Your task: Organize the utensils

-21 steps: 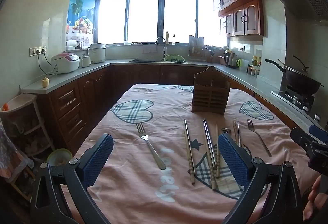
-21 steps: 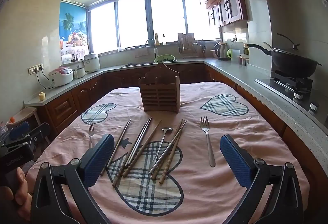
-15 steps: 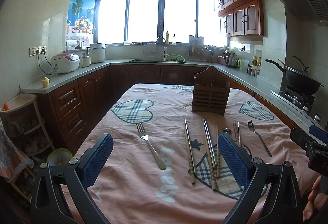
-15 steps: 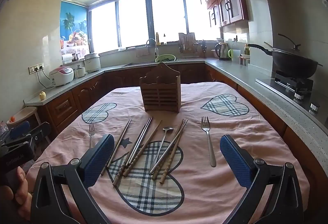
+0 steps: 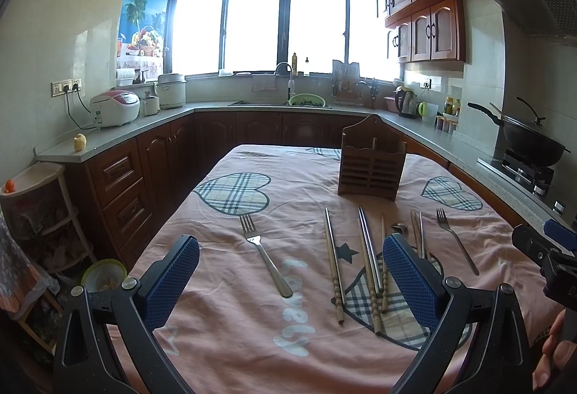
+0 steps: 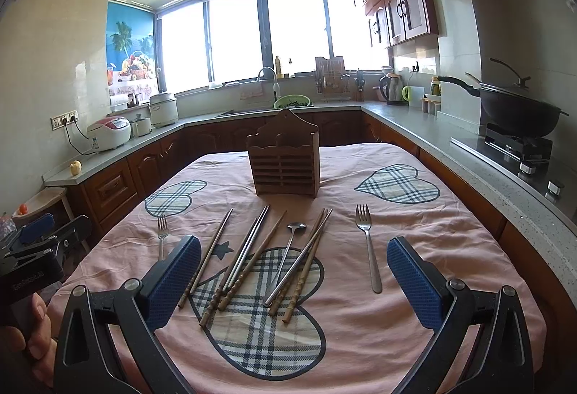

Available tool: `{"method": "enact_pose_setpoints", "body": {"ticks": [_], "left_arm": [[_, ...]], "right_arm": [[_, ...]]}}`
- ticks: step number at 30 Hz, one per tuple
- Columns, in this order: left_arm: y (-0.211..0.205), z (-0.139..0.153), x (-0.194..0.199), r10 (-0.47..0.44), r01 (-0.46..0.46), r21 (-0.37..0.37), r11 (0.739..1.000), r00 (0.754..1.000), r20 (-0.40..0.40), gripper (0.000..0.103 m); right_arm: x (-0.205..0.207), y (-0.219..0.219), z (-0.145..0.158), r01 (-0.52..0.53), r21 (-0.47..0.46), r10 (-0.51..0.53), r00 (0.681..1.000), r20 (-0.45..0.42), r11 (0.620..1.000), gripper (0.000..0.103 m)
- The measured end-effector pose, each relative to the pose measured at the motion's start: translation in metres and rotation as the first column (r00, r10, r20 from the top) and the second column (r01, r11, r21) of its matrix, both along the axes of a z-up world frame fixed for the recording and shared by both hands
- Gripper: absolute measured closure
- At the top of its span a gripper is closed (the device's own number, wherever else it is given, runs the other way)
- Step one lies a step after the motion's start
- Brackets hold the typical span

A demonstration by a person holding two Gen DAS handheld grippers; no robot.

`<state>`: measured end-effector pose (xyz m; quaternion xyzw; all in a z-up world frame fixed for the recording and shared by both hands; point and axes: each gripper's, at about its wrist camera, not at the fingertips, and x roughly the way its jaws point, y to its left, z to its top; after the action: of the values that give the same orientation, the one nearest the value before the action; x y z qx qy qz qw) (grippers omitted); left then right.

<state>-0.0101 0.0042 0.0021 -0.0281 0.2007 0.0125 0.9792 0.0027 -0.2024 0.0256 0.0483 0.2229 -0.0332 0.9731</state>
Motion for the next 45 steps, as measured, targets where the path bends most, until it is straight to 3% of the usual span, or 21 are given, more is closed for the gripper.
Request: {"method": "enact_pose_setpoints", "body": {"ticks": [12, 22, 25, 27, 28, 33, 37, 45], "left_arm": [[-0.002, -0.003, 0.016, -0.001, 0.001, 0.014, 1.0, 0.999, -0.039, 0.001], [0.001, 0.001, 0.07, -0.046, 0.048, 0.009, 0.999, 0.988, -0.15, 0.005], [0.0, 0.0, 0.091, -0.065, 0.066, 0.002, 0.998, 0.98, -0.19, 0.011], [0.0, 0.0, 0.105, -0.08, 0.081, -0.008, 0.997, 0.972, -0.22, 0.016], [-0.001, 0.0, 0.112, -0.066, 0.055, -0.049, 0.997, 0.963, -0.261, 0.019], [0.002, -0.003, 0.148, -0.083, 0.067, -0.06, 0.996, 0.946, -0.315, 0.026], [0.004, -0.007, 0.176, -0.088, 0.07, -0.064, 0.995, 0.931, -0.355, 0.034], [-0.004, -0.01, 0.23, -0.111, 0.083, -0.084, 0.993, 0.898, -0.425, 0.039]], "right_arm": [[0.006, 0.0, -0.005, -0.006, 0.006, 0.006, 1.0, 0.001, 1.0, 0.0], [0.034, -0.016, -0.009, -0.017, 0.043, 0.019, 0.999, -0.036, 0.999, 0.002], [0.048, -0.024, -0.015, -0.011, 0.056, 0.015, 0.998, -0.067, 0.998, 0.009], [0.059, -0.029, -0.019, -0.009, 0.073, 0.014, 0.997, -0.075, 0.997, 0.019], [0.064, -0.032, -0.022, -0.008, 0.095, 0.016, 0.996, -0.085, 0.995, 0.021], [0.093, -0.046, -0.036, 0.002, 0.142, 0.016, 0.991, -0.129, 0.99, 0.042], [0.117, -0.055, -0.046, 0.021, 0.194, 0.014, 0.984, -0.179, 0.981, 0.047], [0.162, -0.071, -0.059, 0.037, 0.235, 0.021, 0.97, -0.24, 0.971, 0.053]]}}
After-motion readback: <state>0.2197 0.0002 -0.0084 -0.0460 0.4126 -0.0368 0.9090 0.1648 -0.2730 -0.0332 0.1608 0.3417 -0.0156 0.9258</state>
